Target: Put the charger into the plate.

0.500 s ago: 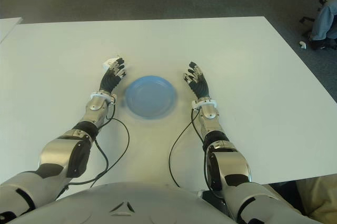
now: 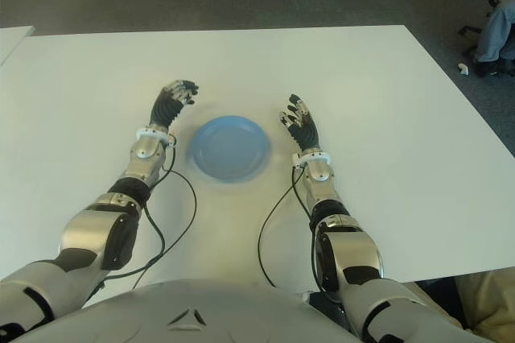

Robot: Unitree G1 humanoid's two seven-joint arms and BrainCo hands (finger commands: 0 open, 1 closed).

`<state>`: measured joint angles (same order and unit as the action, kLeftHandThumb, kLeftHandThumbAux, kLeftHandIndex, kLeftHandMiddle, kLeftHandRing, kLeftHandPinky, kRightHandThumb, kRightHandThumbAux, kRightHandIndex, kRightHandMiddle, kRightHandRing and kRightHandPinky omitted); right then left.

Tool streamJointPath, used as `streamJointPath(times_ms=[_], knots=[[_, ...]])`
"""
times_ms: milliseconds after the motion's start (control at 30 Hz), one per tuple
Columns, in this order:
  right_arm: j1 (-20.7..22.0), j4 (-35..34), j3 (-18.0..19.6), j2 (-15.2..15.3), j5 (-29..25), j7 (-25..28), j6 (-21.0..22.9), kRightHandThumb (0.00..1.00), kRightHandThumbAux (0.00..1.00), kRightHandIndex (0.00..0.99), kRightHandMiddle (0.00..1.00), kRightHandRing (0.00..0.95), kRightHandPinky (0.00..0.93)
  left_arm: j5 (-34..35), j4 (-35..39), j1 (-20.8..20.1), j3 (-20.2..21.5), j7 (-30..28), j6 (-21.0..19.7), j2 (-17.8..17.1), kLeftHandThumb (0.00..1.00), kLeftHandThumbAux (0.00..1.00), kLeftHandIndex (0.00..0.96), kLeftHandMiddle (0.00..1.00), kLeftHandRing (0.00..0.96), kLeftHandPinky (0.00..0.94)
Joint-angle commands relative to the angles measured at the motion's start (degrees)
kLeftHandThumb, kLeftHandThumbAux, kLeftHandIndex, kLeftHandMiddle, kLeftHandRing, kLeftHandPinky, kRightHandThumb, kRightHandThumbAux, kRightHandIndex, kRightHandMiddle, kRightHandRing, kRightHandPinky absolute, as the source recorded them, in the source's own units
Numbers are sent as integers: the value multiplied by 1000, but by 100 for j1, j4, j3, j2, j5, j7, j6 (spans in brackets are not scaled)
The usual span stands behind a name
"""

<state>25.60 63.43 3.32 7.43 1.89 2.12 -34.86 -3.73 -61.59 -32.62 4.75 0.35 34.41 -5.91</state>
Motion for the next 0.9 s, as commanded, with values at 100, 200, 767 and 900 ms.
streamJointPath(times_ms=[100,200,767,900], knots=[[-357,404,-49,-108,73,37,354,145,604,65,99,93,124,-458,249,-129,-192,689,-69,-283,809,666,394,502,477,514],[-349,424,-38,-112,59,56,350,145,602,67,103,97,125,-678,315,-362,-274,956,-207,-479,831,664,397,530,523,556],[-316,538,-15,-90,59,77,316,141,589,71,114,110,134,-2394,1069,-700,-1264,2907,-808,-701,849,659,435,500,734,788],[-323,534,-23,-74,69,67,307,144,592,71,114,110,144,-2694,984,-780,-1457,3294,-936,-734,849,659,438,494,765,810]])
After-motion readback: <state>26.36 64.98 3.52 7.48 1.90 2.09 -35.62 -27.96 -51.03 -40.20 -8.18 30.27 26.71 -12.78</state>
